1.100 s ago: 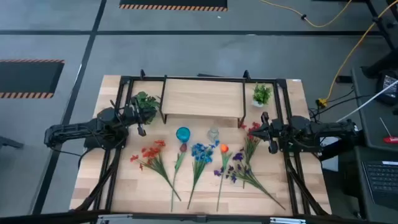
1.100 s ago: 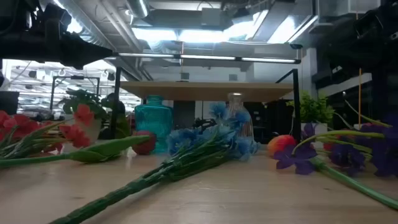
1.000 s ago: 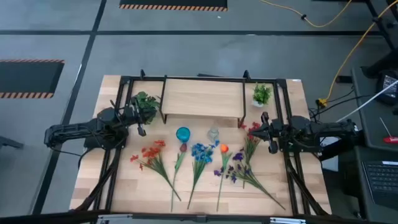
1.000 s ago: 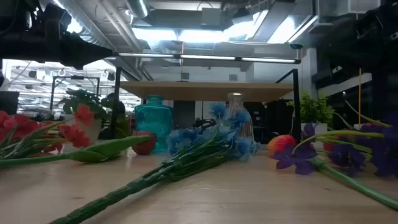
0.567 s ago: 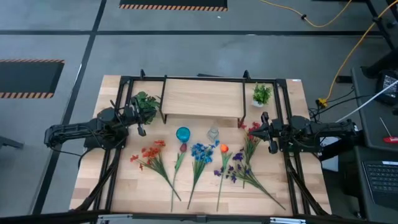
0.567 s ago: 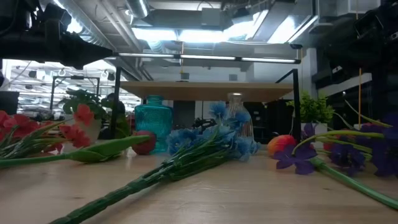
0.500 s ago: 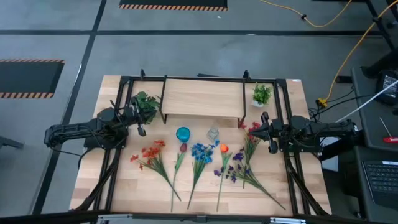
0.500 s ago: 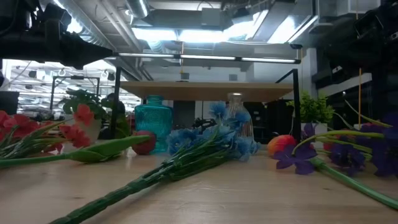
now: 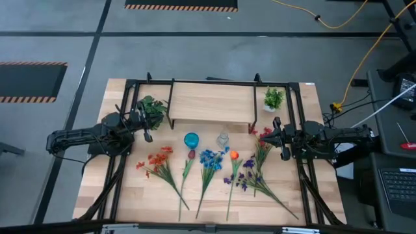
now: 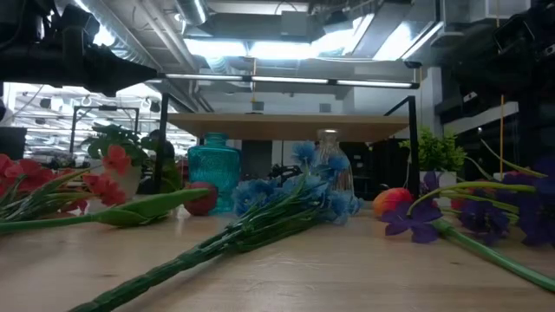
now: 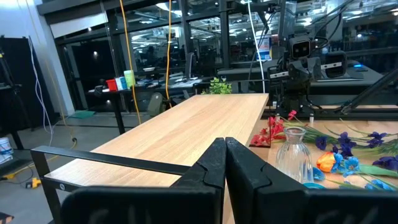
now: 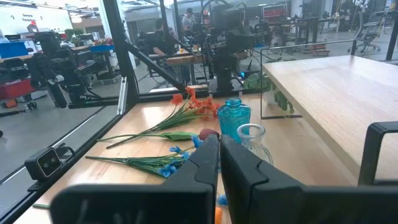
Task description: Pick and place flowers into a vace then onto a shelf
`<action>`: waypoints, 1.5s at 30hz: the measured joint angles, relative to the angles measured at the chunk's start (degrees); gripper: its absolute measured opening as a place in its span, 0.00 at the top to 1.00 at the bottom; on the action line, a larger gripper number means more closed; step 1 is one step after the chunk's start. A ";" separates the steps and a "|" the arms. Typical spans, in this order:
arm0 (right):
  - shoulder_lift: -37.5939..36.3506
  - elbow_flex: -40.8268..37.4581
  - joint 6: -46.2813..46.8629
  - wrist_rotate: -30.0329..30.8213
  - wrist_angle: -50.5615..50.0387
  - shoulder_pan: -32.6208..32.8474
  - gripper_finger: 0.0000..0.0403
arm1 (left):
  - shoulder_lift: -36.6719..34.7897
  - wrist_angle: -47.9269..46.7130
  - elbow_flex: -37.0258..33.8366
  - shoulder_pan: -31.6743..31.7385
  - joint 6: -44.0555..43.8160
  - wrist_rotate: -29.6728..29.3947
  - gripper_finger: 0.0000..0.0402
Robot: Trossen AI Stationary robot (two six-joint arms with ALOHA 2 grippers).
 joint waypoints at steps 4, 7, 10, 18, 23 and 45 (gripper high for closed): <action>0.00 -0.02 -0.01 0.00 0.00 0.00 0.95 | -0.01 0.01 0.00 0.00 0.02 0.00 0.99; 0.00 0.00 0.01 -0.01 0.00 -0.01 0.95 | 0.00 -0.01 0.00 0.01 0.02 0.00 0.99; 0.00 -0.01 0.01 -0.02 0.00 -0.01 0.95 | -0.01 0.00 0.00 0.01 0.01 0.00 0.99; 0.00 0.00 -0.01 0.00 0.00 -0.01 0.95 | 0.00 -0.01 0.00 0.01 0.01 0.00 0.99; 0.00 -0.02 -0.01 -0.02 0.00 -0.01 0.95 | 0.01 0.00 0.00 0.01 0.02 0.00 0.99; 0.00 0.00 -0.01 -0.01 0.00 0.00 0.95 | 0.01 -0.01 0.00 0.01 0.00 0.00 0.99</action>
